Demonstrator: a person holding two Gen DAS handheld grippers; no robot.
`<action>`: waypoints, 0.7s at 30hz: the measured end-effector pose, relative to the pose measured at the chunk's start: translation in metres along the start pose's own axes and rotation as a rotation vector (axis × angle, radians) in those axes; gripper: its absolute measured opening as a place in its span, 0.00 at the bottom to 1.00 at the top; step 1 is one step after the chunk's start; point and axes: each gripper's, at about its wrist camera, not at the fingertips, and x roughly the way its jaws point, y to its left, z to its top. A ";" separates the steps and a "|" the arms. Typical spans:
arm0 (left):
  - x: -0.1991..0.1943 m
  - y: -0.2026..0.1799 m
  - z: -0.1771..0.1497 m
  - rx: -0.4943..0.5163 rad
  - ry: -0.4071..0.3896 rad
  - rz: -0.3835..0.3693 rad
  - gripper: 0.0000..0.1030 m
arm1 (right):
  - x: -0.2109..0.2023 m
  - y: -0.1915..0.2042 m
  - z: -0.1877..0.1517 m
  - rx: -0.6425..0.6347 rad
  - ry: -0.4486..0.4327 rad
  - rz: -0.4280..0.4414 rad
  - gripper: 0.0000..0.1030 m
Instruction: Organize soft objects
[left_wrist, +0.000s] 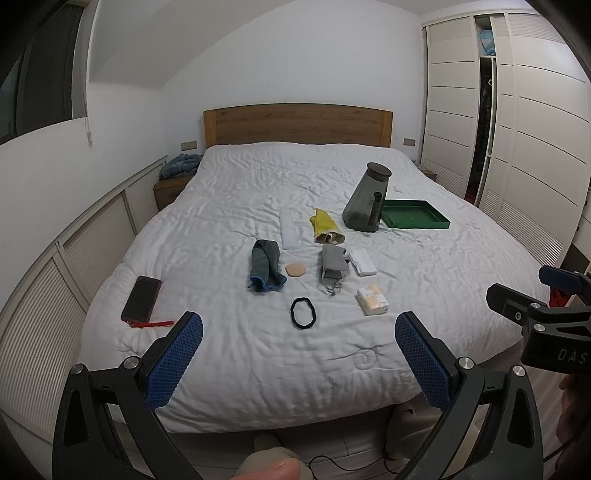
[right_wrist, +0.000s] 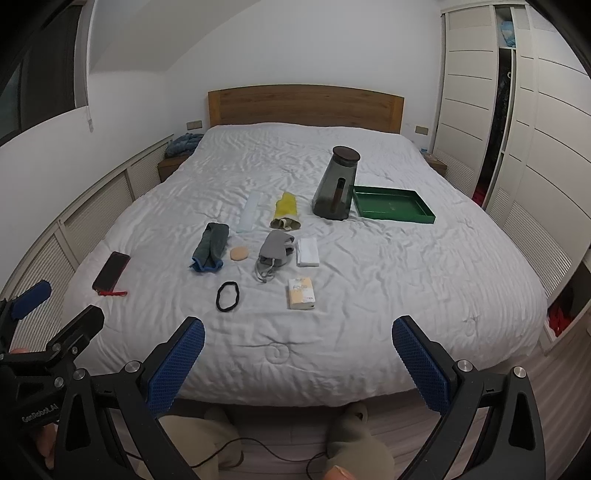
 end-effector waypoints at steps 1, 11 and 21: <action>-0.001 -0.002 0.001 0.000 0.001 0.002 0.99 | 0.000 0.000 0.000 0.000 -0.001 -0.001 1.00; 0.014 -0.001 0.008 -0.001 0.024 0.006 0.99 | 0.017 0.001 0.006 -0.010 0.003 -0.004 1.00; 0.045 0.005 0.017 0.000 0.069 0.013 0.99 | 0.051 0.003 0.028 -0.015 -0.006 -0.012 1.00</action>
